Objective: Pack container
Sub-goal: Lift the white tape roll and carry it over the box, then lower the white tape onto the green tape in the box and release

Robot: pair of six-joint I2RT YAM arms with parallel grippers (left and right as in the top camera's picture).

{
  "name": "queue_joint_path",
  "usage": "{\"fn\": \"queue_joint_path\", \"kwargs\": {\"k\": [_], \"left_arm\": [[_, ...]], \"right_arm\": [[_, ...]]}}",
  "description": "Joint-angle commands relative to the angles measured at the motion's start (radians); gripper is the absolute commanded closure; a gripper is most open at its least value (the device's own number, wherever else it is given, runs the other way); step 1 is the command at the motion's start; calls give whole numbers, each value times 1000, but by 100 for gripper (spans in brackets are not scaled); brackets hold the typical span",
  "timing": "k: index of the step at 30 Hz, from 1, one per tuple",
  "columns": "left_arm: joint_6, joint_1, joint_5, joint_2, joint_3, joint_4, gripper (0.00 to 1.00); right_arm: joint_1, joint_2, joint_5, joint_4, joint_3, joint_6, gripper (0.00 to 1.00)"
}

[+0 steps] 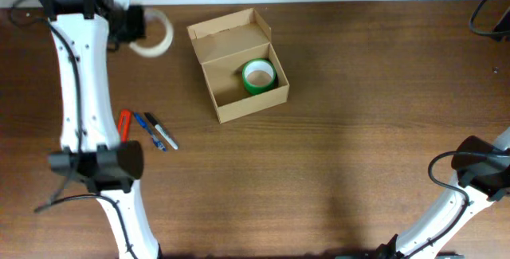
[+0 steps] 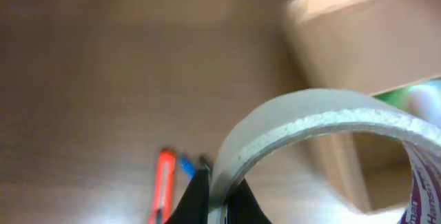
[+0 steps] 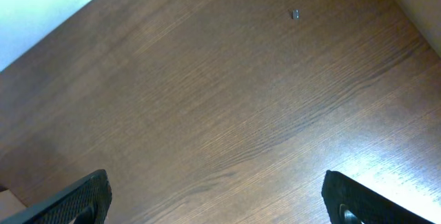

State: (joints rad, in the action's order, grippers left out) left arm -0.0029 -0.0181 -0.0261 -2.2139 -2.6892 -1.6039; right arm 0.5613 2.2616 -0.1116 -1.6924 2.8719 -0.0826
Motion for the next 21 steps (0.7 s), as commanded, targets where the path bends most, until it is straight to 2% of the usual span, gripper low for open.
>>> {"fn": "queue_joint_path", "kwargs": {"k": [1, 6, 10, 17, 21], "left_arm": [[-138, 147, 18, 16, -179, -32, 98], [-274, 337, -79, 11, -184, -43, 98], [-327, 442, -167, -12, -136, -42, 98], [-340, 460, -124, -156, -61, -34, 98], [-303, 456, -90, -273, -58, -14, 98]], "right_arm": [[-5, -10, -9, -6, 4, -8, 1], [-5, -10, -9, -6, 4, -8, 1], [-5, -10, -9, -6, 4, -8, 1], [-5, -10, -9, -6, 4, -8, 1], [-5, -10, -9, -6, 4, -8, 1]]}}
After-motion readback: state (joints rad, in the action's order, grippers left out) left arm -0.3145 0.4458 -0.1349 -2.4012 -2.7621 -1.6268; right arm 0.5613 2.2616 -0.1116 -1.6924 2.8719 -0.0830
